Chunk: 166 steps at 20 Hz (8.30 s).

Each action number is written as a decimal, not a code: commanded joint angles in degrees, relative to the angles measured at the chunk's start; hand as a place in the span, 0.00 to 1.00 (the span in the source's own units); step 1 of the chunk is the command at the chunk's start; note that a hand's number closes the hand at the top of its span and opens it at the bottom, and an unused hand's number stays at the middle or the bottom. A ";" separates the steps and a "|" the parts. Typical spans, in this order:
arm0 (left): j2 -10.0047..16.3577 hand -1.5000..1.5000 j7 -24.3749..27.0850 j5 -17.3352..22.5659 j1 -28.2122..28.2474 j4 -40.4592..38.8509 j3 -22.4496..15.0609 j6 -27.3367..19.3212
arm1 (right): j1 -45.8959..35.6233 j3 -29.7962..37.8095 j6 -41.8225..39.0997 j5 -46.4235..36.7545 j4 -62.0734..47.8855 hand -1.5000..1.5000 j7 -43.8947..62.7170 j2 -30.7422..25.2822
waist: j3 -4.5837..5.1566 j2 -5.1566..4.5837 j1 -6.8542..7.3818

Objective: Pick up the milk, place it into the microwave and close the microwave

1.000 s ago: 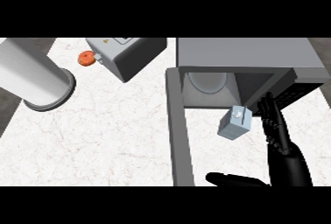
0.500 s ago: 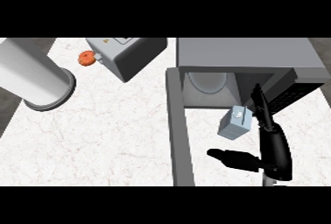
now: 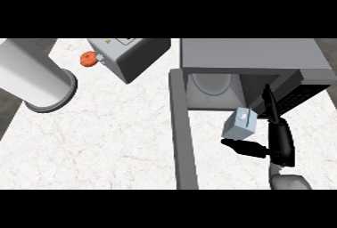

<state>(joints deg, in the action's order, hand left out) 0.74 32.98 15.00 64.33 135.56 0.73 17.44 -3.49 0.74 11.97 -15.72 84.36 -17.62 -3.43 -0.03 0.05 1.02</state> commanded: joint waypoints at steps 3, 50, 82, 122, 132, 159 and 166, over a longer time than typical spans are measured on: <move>-0.72 0.00 0.08 -3.20 -3.24 -1.10 -3.92 -3.24 | -1.84 1.51 -1.93 1.83 -10.34 0.00 -9.43 -0.62 | -0.01 -0.08 -0.29; -0.71 0.00 4.04 4.19 -0.87 -6.92 5.67 7.52 | -28.31 6.92 -6.60 -4.85 -64.86 1.00 -47.19 -5.46 | -0.01 -0.15 0.05; 3.03 0.00 -5.25 11.42 -10.42 -11.86 16.07 11.33 | -55.91 8.25 9.98 -10.03 -67.16 1.00 -12.87 -7.98 | -0.04 -2.05 3.55; 0.07 0.00 -9.42 -2.29 -17.51 -8.81 3.25 13.13 | -50.34 19.49 -1.80 -0.88 -75.97 0.00 -31.79 -6.04 | -0.10 -1.00 1.99; -0.73 0.00 -13.83 -11.05 -21.83 -7.16 -7.40 5.31 | -38.53 16.68 -10.46 0.51 -68.31 0.00 -35.02 -2.94 | 0.07 0.51 -2.02; 0.98 1.00 -36.32 -26.18 -59.02 -32.43 -23.26 2.47 | 9.97 10.38 -25.97 9.20 -6.13 0.00 -22.54 -4.77 | 0.13 0.14 -3.94; -0.73 1.00 -27.78 -28.02 -74.59 -59.90 -31.75 -7.80 | 17.98 11.61 -27.63 10.74 2.63 0.00 -23.11 -6.15 | 0.16 -0.27 -3.95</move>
<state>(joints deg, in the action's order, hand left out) 0.17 2.63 -13.72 -3.04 88.11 -25.89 14.67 10.37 13.02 -15.38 -4.93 81.62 -40.08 -10.02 0.11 0.03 -2.75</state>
